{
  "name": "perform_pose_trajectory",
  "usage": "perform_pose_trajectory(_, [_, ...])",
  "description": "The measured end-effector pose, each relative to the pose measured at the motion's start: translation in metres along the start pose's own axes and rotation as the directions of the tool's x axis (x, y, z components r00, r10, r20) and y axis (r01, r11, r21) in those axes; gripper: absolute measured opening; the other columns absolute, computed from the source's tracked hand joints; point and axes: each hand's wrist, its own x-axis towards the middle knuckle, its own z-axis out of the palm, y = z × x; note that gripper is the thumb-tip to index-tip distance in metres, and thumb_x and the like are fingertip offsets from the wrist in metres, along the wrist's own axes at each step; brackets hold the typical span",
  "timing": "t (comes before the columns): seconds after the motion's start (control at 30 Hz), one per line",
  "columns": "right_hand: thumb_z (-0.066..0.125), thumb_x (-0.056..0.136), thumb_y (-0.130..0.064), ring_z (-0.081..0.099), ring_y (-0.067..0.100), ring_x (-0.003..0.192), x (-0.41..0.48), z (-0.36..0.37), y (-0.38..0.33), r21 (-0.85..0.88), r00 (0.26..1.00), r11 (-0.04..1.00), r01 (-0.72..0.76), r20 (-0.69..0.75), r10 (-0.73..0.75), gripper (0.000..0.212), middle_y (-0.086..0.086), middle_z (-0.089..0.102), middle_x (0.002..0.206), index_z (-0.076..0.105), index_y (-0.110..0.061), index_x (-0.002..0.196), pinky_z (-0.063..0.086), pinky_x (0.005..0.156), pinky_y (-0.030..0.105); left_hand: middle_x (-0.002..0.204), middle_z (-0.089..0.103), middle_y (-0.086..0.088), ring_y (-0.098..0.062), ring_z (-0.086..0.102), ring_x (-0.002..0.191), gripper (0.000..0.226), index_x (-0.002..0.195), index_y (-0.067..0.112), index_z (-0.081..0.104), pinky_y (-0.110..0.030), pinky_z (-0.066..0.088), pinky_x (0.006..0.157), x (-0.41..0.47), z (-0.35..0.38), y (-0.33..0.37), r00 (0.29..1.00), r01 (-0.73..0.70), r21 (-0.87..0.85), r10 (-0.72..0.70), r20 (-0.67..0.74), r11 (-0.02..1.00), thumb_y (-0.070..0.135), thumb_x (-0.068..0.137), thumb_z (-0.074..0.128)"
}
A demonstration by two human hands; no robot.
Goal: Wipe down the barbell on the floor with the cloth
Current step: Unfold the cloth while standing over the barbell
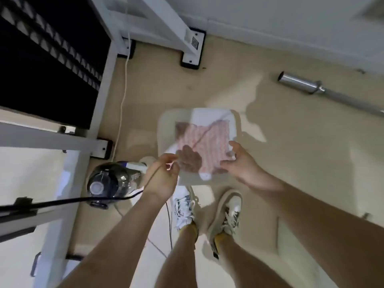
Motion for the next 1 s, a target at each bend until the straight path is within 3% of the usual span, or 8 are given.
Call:
perform_pose_trajectory(0.13, [0.057,0.086,-0.009,0.055,0.016,0.094,0.051,0.026,0.025,-0.018,0.996,1.0,-0.018,-0.087,0.016,0.054,0.002,0.052,0.109,0.033,-0.013,0.135,0.047,0.076,0.018,0.108,0.067,-0.006,-0.028,0.063,0.099,0.017,0.094,0.028,0.055,-0.036,0.05,0.09,0.047,0.046,-0.017,0.996,0.062,-0.003,-0.062,0.06,0.998,0.018,0.082,0.062])
perform_pose_trajectory(0.27, [0.054,0.079,0.001,0.061,0.021,0.088,0.07,0.041,0.043,0.055,0.954,0.997,-0.059,-0.291,0.072,0.029,0.004,0.059,0.099,0.049,-0.017,0.101,0.055,0.08,0.038,0.09,0.071,-0.002,-0.026,0.067,0.084,0.032,0.101,0.019,0.049,-0.036,0.054,0.077,0.058,0.077,-0.026,0.965,0.243,-0.206,-0.257,-0.046,0.948,0.014,0.074,0.065])
perform_pose_trajectory(0.4, [0.065,0.081,-0.007,0.058,0.025,0.053,0.056,0.032,0.03,0.443,0.945,0.873,-0.203,-0.145,0.293,0.006,0.007,0.063,0.068,0.065,-0.005,0.088,0.05,0.048,0.031,0.086,0.068,-0.005,-0.026,0.064,0.078,0.02,0.101,0.019,0.052,-0.027,0.046,0.065,0.049,0.081,-0.008,0.93,0.322,-0.427,-0.367,-0.026,0.845,0.014,0.083,0.059])
perform_pose_trajectory(0.5, [0.062,0.086,-0.011,0.054,0.024,0.046,0.022,-0.003,0.009,0.711,0.935,0.654,-0.26,0.017,0.354,0.025,0.013,0.063,0.062,0.07,-0.003,0.065,0.04,0.039,0.026,0.071,0.066,-0.008,-0.018,0.057,0.056,0.011,0.094,0.018,0.058,-0.024,0.045,0.057,0.025,0.055,0.026,0.948,0.281,-0.506,-0.319,0.012,0.815,0.012,0.085,0.058])
perform_pose_trajectory(0.63, [0.059,0.091,-0.021,0.07,0.025,0.078,-0.063,-0.066,-0.032,0.571,0.984,0.817,-0.075,-0.092,0.155,0.02,0.012,0.073,0.087,0.07,-0.008,0.103,0.058,0.067,0.035,0.072,0.062,-0.004,-0.015,0.059,0.061,0.032,0.109,0.018,0.055,-0.016,0.044,0.05,-0.028,0.01,0.097,0.97,0.24,-0.284,-0.219,0.103,0.928,0.002,0.081,0.055])
perform_pose_trajectory(0.77, [0.056,0.093,-0.026,0.051,0.029,0.044,-0.173,-0.137,-0.086,0.445,0.993,0.888,0.117,-0.067,-0.097,0.016,0.007,0.058,0.048,0.068,-0.017,0.088,0.045,0.045,0.044,0.122,0.053,0.011,-0.006,0.048,0.115,0.058,0.13,0.036,0.045,-0.019,0.041,0.089,-0.099,-0.03,0.198,0.99,-0.013,-0.125,0.03,0.138,0.992,0.005,0.082,0.054])
perform_pose_trajectory(0.83, [0.051,0.095,-0.02,0.037,0.024,0.038,-0.221,-0.172,-0.103,0.5,0.985,0.855,0.135,0.025,-0.17,0.02,0.004,0.043,0.042,0.065,-0.016,0.08,0.037,0.042,0.046,0.13,0.049,0.02,0.01,0.046,0.113,0.057,0.131,0.038,0.047,-0.009,0.037,0.089,-0.135,-0.048,0.26,0.964,-0.059,-0.278,0.128,0.235,0.959,0.005,0.085,0.052])
perform_pose_trajectory(1.0, [0.062,0.084,-0.013,0.047,0.032,0.052,-0.308,-0.265,-0.116,0.515,0.962,0.82,0.248,-0.029,-0.273,0.011,0.017,0.053,0.062,0.063,-0.01,0.094,0.043,0.056,0.056,0.093,0.068,-0.006,-0.005,0.062,0.082,0.021,0.099,0.005,0.063,-0.016,0.048,0.075,-0.212,-0.067,0.372,0.854,-0.227,-0.386,0.374,0.362,0.894,0.008,0.079,0.065])
